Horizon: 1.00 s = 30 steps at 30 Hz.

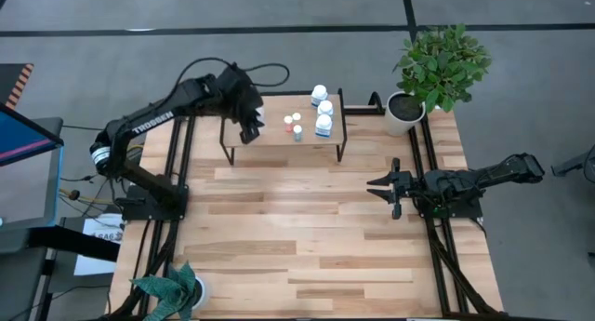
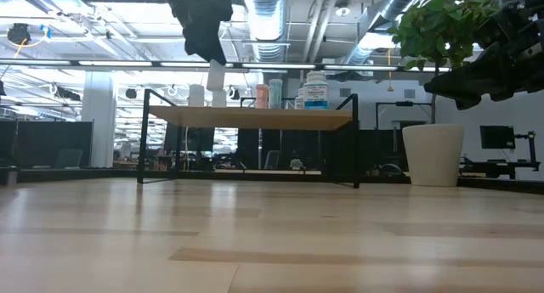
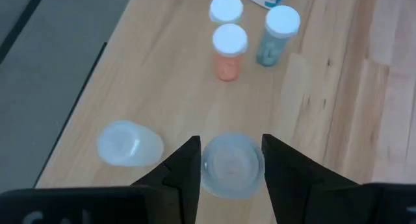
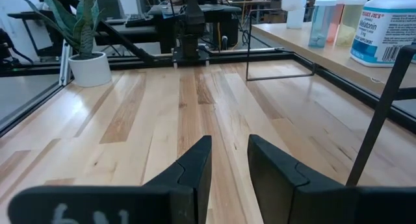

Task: Pick and place medicine bottles onto shelf by color
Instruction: Put the transparent pill bottle on the shelf

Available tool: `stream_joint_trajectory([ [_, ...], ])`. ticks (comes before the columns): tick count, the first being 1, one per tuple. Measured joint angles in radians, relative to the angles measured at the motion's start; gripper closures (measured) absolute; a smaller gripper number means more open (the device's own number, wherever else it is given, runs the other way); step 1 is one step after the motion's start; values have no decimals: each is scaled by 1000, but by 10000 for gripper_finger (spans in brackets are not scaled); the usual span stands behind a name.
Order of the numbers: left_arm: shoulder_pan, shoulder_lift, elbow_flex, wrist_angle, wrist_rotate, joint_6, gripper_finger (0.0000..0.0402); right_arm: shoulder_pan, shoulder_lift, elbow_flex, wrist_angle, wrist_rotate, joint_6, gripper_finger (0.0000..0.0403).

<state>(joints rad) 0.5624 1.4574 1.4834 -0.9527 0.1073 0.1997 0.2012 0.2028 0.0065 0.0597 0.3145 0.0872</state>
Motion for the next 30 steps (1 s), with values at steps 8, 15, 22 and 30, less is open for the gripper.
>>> stream_joint_trajectory([
  [8, 66, 0, -2, -13, 37, 37, 284, 0, 0, 0, 0, 0, 0, 280],
  [15, 66, 0, -103, 49, 46, 77, 283, 0, 0, 0, 0, 0, 0, 280],
  [22, 69, 1, -124, 117, 44, 110, 283, 0, 0, 0, 0, 0, 0, 280],
  [30, 88, 0, -144, 105, 45, 113, 283, 0, 0, 0, 0, 0, 0, 280],
])
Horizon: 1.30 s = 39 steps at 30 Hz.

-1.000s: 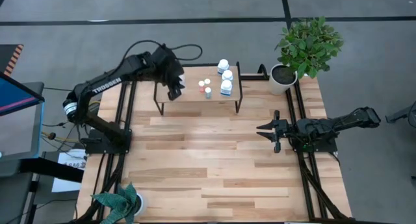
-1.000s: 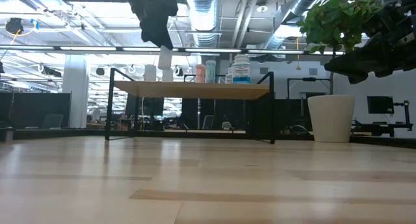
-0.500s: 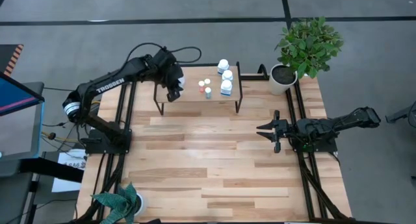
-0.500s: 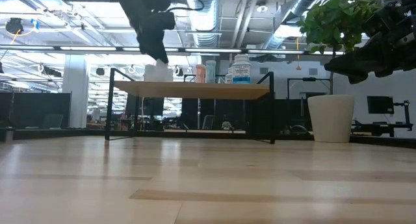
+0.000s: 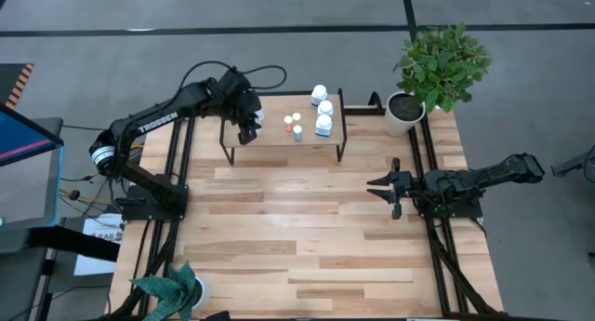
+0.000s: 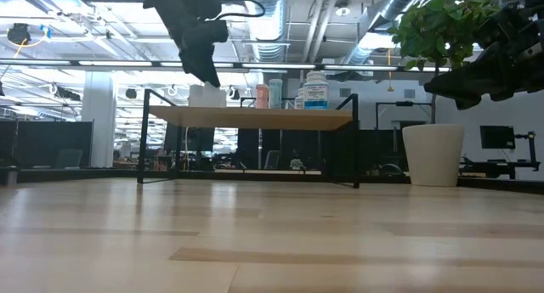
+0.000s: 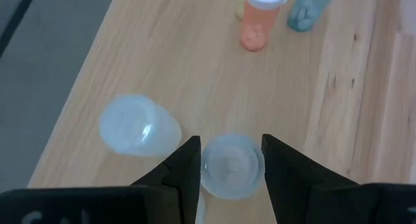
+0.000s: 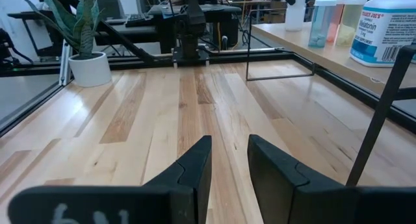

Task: Pick and place medicine bottles onto shelf by color
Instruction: Put the transparent pill bottle on the shelf, then return to Home Position

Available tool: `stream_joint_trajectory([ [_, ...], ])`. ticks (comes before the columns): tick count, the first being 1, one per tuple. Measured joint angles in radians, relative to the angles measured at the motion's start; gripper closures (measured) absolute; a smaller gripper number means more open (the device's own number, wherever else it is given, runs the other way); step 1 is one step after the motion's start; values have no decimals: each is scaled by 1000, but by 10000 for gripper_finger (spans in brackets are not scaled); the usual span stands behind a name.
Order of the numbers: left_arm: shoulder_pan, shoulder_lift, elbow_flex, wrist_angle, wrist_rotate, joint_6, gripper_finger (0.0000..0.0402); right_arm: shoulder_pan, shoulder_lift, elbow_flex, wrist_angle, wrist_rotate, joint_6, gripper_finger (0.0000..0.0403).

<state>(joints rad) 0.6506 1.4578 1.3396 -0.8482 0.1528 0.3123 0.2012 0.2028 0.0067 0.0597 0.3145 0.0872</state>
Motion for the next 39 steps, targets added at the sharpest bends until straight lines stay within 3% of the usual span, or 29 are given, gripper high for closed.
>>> stream_joint_trajectory([
  [18, -1, 0, 3, 21, -32, -18, 209, 0, 0, 0, 0, 0, 0, 280],
  [24, -1, -7, 83, -11, -33, -21, 205, 0, 0, 0, 0, 0, 0, 280],
  [31, -1, -25, 191, -240, -25, -73, 205, 0, 0, 0, 0, 0, 0, 280],
  [39, -2, -198, 79, -391, 119, 2, 205, 0, 0, 0, 0, 0, 0, 280],
])
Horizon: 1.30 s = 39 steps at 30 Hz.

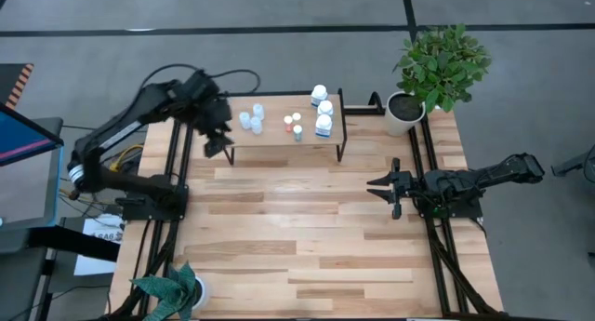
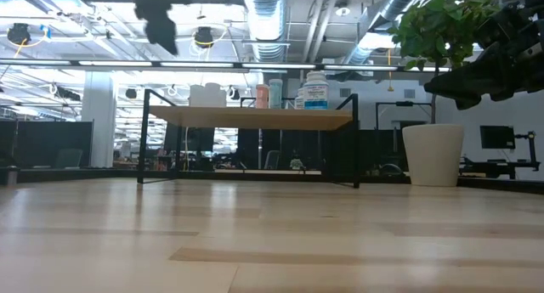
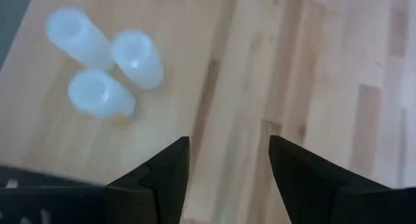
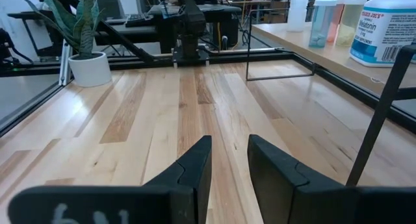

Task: Pick and place medicine bottles onto shelf by color
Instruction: Return to Home Position

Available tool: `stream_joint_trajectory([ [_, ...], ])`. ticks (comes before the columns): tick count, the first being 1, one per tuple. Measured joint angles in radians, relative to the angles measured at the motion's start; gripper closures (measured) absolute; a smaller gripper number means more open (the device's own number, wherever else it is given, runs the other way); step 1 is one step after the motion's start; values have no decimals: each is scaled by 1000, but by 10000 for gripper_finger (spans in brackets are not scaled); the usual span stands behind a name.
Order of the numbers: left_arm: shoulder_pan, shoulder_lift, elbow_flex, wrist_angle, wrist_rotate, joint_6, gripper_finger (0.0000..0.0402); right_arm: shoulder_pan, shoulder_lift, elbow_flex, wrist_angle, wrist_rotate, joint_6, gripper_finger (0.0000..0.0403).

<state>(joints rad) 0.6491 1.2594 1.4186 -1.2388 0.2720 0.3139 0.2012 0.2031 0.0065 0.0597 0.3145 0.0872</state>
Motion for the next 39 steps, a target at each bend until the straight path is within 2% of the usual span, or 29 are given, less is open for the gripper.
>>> stream_joint_trajectory([
  [4, 0, -155, -53, -45, 12, -10, 205, 0, 0, 0, 0, 0, 0, 280],
  [10, -33, -445, -155, 2, 16, -99, 205, 0, 0, 0, 0, 0, 0, 280],
  [16, -49, -781, -338, 170, 19, -246, 205, 0, 0, 0, 0, 0, 0, 280],
  [21, -49, -1054, -514, 256, -68, -328, 205, 0, 0, 0, 0, 0, 0, 280],
  [25, -49, -1260, -658, 345, -41, -372, 205, 0, 0, 0, 0, 0, 0, 280],
  [27, -48, -1253, -689, 396, 16, -396, 205, 0, 0, 0, 0, -1, 0, 280],
  [29, -53, -1228, -701, 391, 11, -390, 205, 0, 0, 0, 0, 0, 0, 280],
  [33, -41, -1202, -806, 600, 76, -356, 205, 0, 0, 0, 2, -2, 0, 280],
  [36, -42, -1233, -893, 754, 82, -327, 205, 0, 0, 0, 3, -1, 0, 280],
  [39, -42, -1256, -979, 804, 91, -403, 205, 0, 0, 0, 3, -1, 0, 280],
])
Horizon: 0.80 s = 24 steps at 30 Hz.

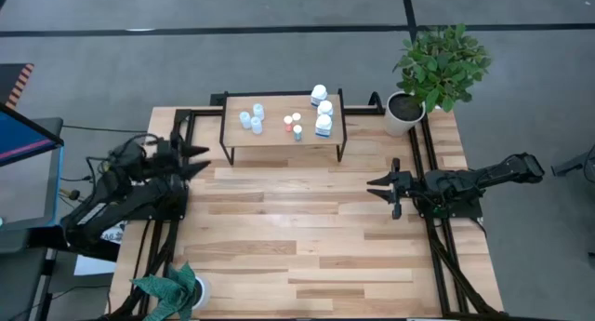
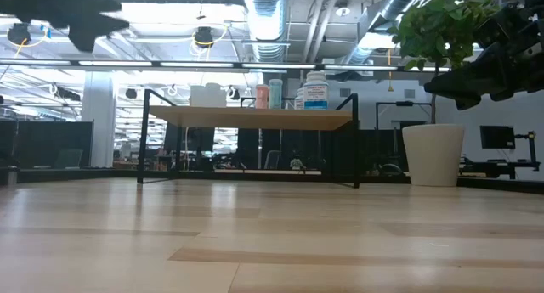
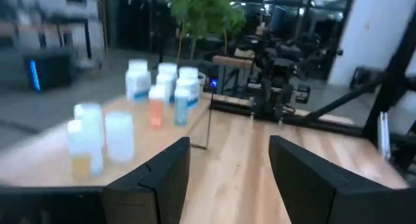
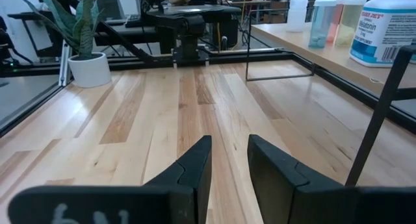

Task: Pick and place medicine bottles onto shelf by color
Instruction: Return to Home Position

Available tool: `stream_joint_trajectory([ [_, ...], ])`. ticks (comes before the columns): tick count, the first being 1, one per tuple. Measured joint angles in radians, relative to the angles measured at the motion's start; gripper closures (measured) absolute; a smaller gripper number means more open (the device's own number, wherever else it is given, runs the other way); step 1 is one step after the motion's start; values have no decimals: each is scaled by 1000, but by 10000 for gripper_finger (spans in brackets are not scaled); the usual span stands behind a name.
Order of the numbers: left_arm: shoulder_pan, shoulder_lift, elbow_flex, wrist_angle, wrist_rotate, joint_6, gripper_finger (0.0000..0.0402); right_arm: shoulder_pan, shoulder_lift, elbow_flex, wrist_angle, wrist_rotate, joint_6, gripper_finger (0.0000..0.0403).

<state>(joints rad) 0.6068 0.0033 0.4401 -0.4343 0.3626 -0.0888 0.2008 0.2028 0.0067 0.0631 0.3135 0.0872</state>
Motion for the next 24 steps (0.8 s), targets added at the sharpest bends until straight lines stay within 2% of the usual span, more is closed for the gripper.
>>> stream_joint_trajectory([
  [3, 0, 3, -30, 124, -17, -210, 205, 0, 0, 0, -1, 0, 0, 280],
  [5, 0, 0, -61, 202, -22, -284, 205, 0, 0, 0, -1, 0, 0, 280],
  [8, 0, 2, -100, 271, -45, -237, 205, 0, 0, 0, -1, 0, 0, 280],
  [13, -3, 2, -203, 294, -60, -167, 205, 0, 0, 0, -2, 0, 0, 280],
  [20, -55, 1, -401, 567, 16, -210, 205, 0, 0, 0, -2, 0, 0, 280],
  [22, -76, -1, -425, 600, -10, -210, 205, 0, 0, 0, -3, 0, 0, 280],
  [24, -101, 1, -429, 565, -70, -170, 205, 0, 0, 0, -3, 0, 0, 280],
])
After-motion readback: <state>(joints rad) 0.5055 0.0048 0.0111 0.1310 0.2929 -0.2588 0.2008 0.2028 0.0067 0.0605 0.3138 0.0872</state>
